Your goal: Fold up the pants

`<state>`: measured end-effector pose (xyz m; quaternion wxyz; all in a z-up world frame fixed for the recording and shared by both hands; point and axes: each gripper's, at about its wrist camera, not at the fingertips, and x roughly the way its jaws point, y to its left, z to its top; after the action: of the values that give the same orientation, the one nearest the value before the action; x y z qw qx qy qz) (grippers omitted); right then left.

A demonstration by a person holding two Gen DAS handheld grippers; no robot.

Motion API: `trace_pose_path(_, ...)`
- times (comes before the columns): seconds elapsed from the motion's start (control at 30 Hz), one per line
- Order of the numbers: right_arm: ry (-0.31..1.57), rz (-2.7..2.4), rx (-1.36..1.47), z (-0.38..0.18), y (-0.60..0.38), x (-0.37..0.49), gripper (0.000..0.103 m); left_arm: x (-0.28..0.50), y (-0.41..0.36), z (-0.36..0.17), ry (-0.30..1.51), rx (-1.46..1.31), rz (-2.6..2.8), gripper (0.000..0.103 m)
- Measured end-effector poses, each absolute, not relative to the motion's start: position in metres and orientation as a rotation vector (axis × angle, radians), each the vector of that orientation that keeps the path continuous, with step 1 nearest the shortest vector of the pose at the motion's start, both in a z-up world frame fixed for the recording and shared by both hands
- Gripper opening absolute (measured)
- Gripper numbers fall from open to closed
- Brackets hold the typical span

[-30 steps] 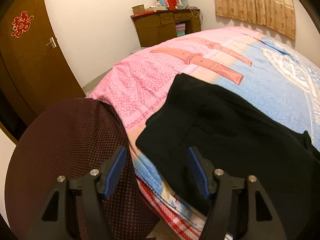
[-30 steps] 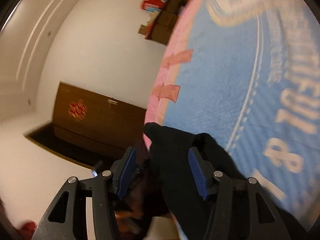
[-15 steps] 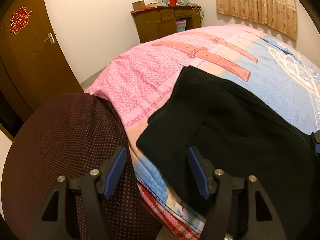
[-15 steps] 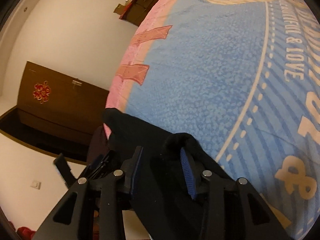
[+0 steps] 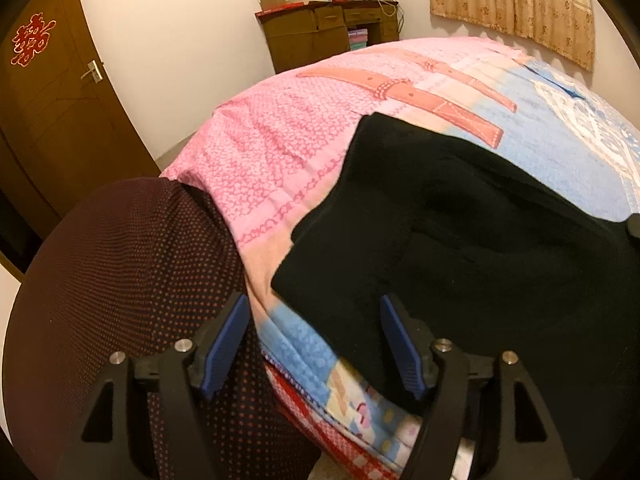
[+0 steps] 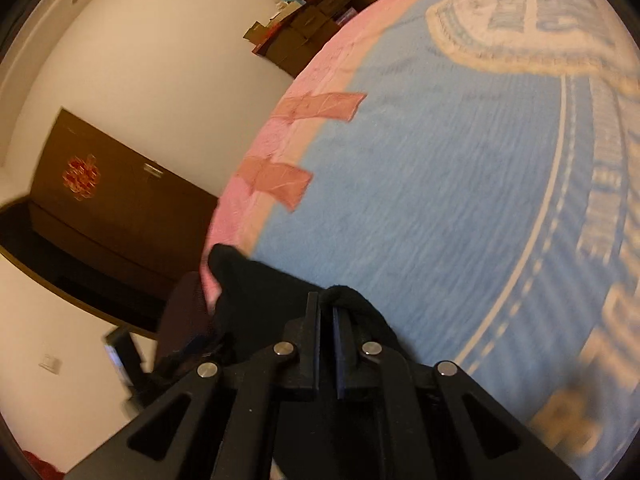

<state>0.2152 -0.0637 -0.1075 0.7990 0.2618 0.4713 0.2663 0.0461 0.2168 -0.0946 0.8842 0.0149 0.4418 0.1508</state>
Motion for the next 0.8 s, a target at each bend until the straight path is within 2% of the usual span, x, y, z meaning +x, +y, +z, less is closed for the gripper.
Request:
trace_pose_path(0.17,1.026,0.613,0.642,-0.140,-0.076,0.233,0.005,0.055,0.219,-0.098,0.938,0.023,0.323,0.071)
trace_pose_path(0.3,1.019,0.625,0.781,-0.139,-0.105,0.236,0.005,0.056,0.221,-0.094,0.928,0.000,0.289,0.081)
trace_pose_path(0.47,0.984,0.649,0.698,-0.112,-0.112,0.214,0.007,0.058,0.214,-0.096,0.918,0.046,0.303,0.081)
trace_pose_path(0.63,0.947,0.509,0.451,-0.087,-0.117,0.186,0.007,0.063,0.215,-0.097,0.904,0.044,0.320,0.081)
trace_pose_path(0.8,0.987,0.562,0.184,-0.090,-0.087,0.155,0.007,0.075,0.212,-0.099,0.919,0.040,0.365,0.084)
